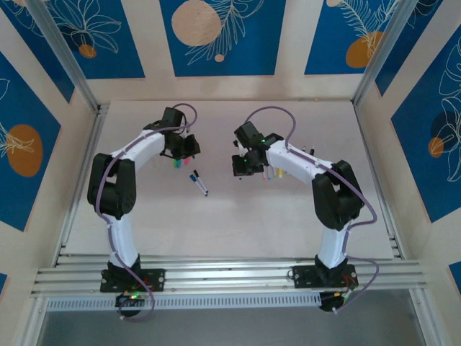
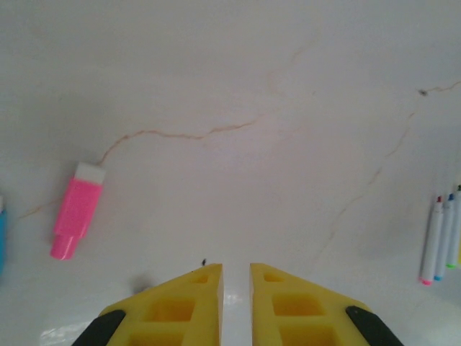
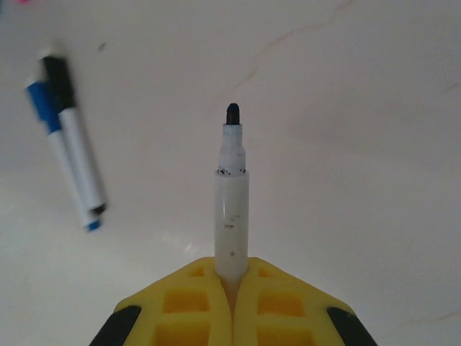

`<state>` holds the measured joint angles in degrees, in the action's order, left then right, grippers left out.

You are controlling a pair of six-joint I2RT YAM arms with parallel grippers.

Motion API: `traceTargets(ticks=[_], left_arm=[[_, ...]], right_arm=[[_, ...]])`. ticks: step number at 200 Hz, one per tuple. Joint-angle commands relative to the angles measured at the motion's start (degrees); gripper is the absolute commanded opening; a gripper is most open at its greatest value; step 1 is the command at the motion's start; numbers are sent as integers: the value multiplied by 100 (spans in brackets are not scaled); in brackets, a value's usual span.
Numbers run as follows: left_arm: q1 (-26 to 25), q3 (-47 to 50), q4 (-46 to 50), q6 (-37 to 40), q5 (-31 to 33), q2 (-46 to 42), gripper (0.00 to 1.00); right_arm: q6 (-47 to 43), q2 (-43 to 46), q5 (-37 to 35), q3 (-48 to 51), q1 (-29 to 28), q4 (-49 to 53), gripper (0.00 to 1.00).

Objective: Open the pen caps

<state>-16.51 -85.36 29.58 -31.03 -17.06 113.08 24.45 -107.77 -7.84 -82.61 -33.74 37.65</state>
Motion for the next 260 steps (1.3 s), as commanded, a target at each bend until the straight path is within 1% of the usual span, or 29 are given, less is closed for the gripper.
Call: traceTargets(ticks=[1, 30, 63, 79, 102, 108, 118, 129, 133, 199, 260], left_arm=[[-20, 129, 237, 228, 202, -117, 0], [-19, 152, 249, 277, 302, -142, 0], [-19, 114, 354, 382, 478, -93, 0], [-19, 108, 364, 387, 493, -70, 0], [-25, 112, 336, 361, 459, -68, 0], [-19, 100, 346, 360, 458, -59, 0], [-19, 82, 364, 369, 467, -55, 0], [-25, 63, 377, 369, 469, -50, 0], [-27, 64, 373, 369, 471, -45, 0], [-87, -32, 442, 381, 547, 5, 0], [-150, -332, 566, 440, 979, 349, 0]], right_arm=[[-245, -447, -643, -389, 84, 523, 0], [-221, -912, -1156, -698, 157, 809, 0], [-194, -1152, -1397, -778, 218, 924, 0], [-142, -1316, -1662, -885, 227, 1126, 0], [-82, -1423, -1939, -933, 228, 1317, 13], [-63, -1417, -1962, -913, 235, 1324, 17], [-25, -1392, -2026, -873, 249, 1346, 21], [-5, -1366, -2017, -840, 262, 1354, 29], [-2, -1355, -1995, -830, 267, 1338, 30], [60, -1203, -2196, -803, 262, 1426, 30], [200, -618, -1906, -704, 172, 1272, 30]])
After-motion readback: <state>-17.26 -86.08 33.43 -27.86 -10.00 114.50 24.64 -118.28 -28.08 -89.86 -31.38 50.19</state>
